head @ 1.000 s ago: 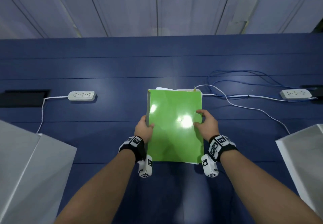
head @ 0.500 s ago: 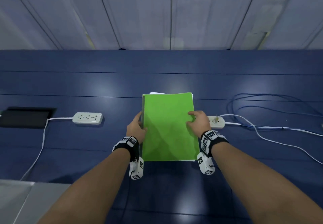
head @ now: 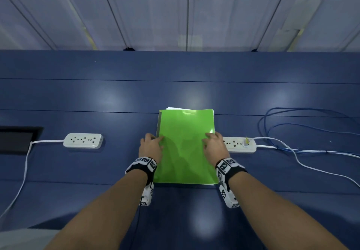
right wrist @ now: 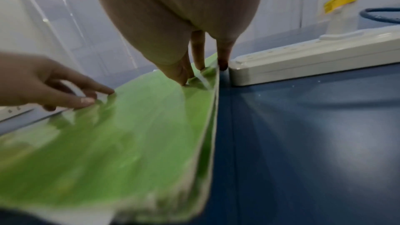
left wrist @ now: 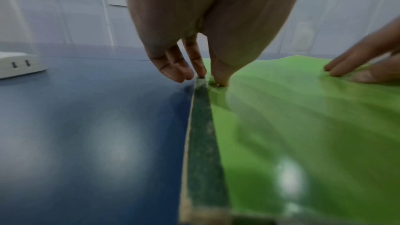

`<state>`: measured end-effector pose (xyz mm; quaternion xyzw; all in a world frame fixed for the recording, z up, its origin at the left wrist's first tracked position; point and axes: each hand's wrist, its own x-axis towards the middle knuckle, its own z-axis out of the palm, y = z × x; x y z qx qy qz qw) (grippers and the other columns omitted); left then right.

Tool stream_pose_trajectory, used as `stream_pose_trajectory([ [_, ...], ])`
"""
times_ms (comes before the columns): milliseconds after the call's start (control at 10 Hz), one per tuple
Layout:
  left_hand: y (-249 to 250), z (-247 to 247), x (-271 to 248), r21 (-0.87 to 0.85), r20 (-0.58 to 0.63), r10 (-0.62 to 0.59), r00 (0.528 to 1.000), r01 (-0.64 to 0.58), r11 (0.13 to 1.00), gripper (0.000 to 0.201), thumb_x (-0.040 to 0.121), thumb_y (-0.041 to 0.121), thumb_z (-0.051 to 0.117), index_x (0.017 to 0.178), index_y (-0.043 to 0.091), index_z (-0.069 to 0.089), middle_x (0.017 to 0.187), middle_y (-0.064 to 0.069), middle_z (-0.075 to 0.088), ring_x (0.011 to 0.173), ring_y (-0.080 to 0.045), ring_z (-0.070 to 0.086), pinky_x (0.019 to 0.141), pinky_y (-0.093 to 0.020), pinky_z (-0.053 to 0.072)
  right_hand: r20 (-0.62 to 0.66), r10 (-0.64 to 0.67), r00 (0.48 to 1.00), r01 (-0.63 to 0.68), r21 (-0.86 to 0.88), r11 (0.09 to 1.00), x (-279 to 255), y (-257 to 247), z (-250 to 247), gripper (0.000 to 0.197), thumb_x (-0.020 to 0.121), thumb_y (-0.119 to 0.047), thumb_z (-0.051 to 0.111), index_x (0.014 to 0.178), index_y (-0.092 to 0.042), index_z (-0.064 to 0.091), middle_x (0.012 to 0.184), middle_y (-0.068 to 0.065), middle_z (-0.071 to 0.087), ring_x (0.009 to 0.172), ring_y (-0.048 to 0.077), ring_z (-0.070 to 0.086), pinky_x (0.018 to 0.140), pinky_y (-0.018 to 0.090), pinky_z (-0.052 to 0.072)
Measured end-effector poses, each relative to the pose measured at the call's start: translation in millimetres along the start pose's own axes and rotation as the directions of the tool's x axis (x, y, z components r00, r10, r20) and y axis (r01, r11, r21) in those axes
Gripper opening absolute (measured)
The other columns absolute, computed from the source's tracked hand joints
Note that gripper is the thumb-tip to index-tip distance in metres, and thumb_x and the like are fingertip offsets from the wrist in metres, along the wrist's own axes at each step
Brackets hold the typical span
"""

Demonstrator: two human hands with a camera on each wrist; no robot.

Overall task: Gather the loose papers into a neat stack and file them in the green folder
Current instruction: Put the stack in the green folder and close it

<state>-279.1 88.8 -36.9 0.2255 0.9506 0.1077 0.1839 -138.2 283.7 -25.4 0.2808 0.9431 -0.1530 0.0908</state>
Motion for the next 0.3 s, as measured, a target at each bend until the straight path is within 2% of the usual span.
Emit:
stream_pose_trajectory([
  [100,8.6,0.8,-8.3,0.184,0.070,0.055,0.996,-0.067,0.981,0.056,0.101,0.035,0.051,0.154,0.025,0.037,0.146,-0.007,0.042,0.130,-0.030,0.043,0.107,-0.046,0.042,0.080,-0.077,0.994,0.098,-0.293,0.951,-6.8,-7.7,7.6,0.028,0.094,-0.020,0.054,0.118,-0.016,0.068,0.144,0.005,0.055,0.140,0.029,0.040,0.119,0.051,0.023],
  [200,19.9,-10.1,-24.8,0.251,0.159,0.029,0.987,-0.069,0.965,0.069,0.094,0.052,0.052,0.154,0.023,0.032,0.153,-0.007,0.036,0.137,-0.033,0.038,0.112,-0.052,0.035,0.175,-0.019,0.984,0.069,-0.278,0.958,-13.9,-15.8,-11.1,0.038,0.091,-0.015,0.050,0.128,-0.012,0.061,0.146,0.005,0.050,0.141,0.032,0.035,0.114,0.054,0.029],
  [300,26.5,-8.4,-42.4,0.247,0.257,-0.005,0.966,-0.060,0.967,0.088,0.087,0.065,0.051,0.158,0.020,0.022,0.165,-0.005,0.018,0.147,-0.036,0.026,0.118,-0.057,0.023,0.283,-0.071,0.957,0.106,-0.110,0.988,-18.6,-6.7,-18.4,0.063,0.096,-0.026,0.049,0.154,-0.012,0.027,0.165,0.007,0.019,0.149,0.028,0.025,0.121,0.052,0.021],
])
